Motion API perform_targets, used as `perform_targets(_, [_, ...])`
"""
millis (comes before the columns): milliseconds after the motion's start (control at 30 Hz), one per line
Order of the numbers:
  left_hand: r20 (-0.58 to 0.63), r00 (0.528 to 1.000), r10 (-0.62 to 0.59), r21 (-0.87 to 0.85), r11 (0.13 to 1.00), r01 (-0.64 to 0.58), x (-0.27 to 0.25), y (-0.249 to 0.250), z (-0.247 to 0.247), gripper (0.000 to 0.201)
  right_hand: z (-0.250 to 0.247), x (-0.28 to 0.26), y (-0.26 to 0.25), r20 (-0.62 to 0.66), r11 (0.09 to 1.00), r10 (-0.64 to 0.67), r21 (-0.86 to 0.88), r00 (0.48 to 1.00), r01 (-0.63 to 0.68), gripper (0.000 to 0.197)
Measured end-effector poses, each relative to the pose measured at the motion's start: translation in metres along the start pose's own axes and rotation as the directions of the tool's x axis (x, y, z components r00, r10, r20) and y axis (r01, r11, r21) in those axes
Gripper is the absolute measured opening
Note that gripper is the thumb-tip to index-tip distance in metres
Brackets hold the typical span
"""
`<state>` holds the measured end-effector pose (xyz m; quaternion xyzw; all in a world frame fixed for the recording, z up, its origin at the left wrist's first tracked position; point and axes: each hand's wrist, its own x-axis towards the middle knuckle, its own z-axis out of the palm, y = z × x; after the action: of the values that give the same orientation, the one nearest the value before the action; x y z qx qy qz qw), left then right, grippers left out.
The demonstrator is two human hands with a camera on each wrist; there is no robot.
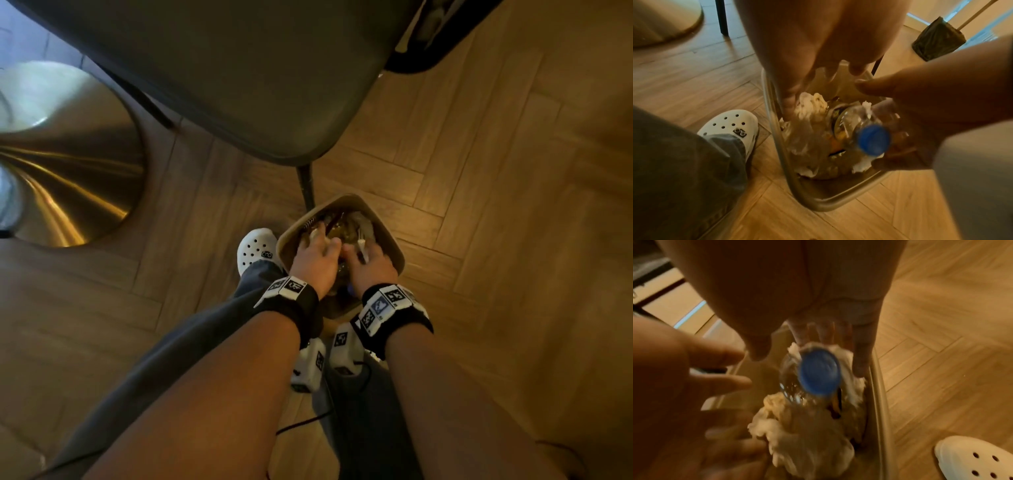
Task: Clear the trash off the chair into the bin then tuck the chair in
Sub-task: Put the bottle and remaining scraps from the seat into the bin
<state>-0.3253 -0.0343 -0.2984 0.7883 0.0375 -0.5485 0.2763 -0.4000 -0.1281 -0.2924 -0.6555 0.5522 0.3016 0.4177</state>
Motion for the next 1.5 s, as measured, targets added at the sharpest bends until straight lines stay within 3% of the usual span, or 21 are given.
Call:
perform_targets(133, [-0.077,0.995,0.063,0.114,0.992,-0.054,-0.038,0.026,-0.022,0.051,-0.04,-0.033,-0.015,-0.094,0.996,-0.08,0.043,0.992,0.084,0.045])
perform_targets(267, [-0.109,0.983,0.149,0.239,0.964,-0.119,-0.091,0.06,-0.058,0.03,-0.082,-0.077,-0.039,-0.074,0.992,-0.115,0.051,0.991,0.119,0.034])
perform_targets(433, [-0.114,0.976,0.184,0.247,0.957,-0.152,-0.14,0.106,-0.118,0.027,-0.128,-0.128,-0.095,-0.025,0.976,-0.205,0.062,0.978,0.206,0.028])
perform_targets(600, [-0.303,0.873,0.382,0.215,0.92,-0.328,-0.135,0.169,-0.191,0.019,-0.172,-0.144,-0.212,-0.053,0.922,-0.382,0.042,0.922,0.385,0.027])
perform_targets(666, [-0.376,0.797,0.472,0.253,0.88,-0.402,-0.115,0.197,-0.221,0.016,-0.187,-0.135,-0.266,-0.087,0.892,-0.437,0.084,0.895,0.444,0.027])
perform_targets(733, [-0.446,0.721,0.53,0.331,0.847,-0.417,-0.088,0.225,-0.252,0.032,-0.204,-0.114,-0.319,-0.133,0.875,-0.458,0.106,0.879,0.473,0.031])
perform_targets(766, [-0.476,0.711,0.518,0.36,0.852,-0.379,-0.075,0.239,-0.266,0.042,-0.212,-0.101,-0.345,-0.155,0.875,-0.452,0.116,0.879,0.47,0.035])
perform_targets(866, [-0.462,0.762,0.454,0.454,0.859,-0.237,-0.034,0.273,-0.306,0.065,-0.234,-0.054,-0.417,-0.233,0.888,-0.421,0.089,0.876,0.451,0.059])
perform_targets(933, [-0.386,0.8,0.46,0.523,0.823,-0.221,-0.009,0.282,-0.324,0.068,-0.246,-0.027,-0.458,-0.283,0.891,-0.433,0.011,0.856,0.455,0.077])
perform_targets(1033, [-0.303,0.833,0.464,0.538,0.804,-0.252,0.013,0.282,-0.342,0.045,-0.258,0.006,-0.509,-0.324,0.893,-0.442,-0.076,0.836,0.443,0.097])
perform_targets(1100, [-0.298,0.838,0.458,0.448,0.842,-0.301,0.019,0.281,-0.351,0.026,-0.26,0.025,-0.536,-0.299,0.916,-0.402,-0.138,0.865,0.378,0.104])
perform_targets(1200, [-0.352,0.807,0.475,0.34,0.868,-0.362,0.022,0.287,-0.359,0.022,-0.254,0.045,-0.555,-0.202,0.931,-0.327,-0.236,0.923,0.278,0.094])
perform_targets(1266, [-0.389,0.74,0.549,0.334,0.832,-0.442,0.024,0.3,-0.359,0.024,-0.248,0.052,-0.553,-0.181,0.913,-0.326,-0.317,0.928,0.259,0.078])
perform_targets(1333, [-0.37,0.707,0.603,0.338,0.796,-0.501,0.033,0.317,-0.354,0.027,-0.243,0.054,-0.542,-0.199,0.91,-0.343,-0.312,0.918,0.273,0.071])
perform_targets(1500, [-0.204,0.796,0.57,0.366,0.798,-0.479,0.064,0.337,-0.339,0.036,-0.247,0.05,-0.499,-0.23,0.939,-0.338,-0.142,0.913,0.312,0.06])
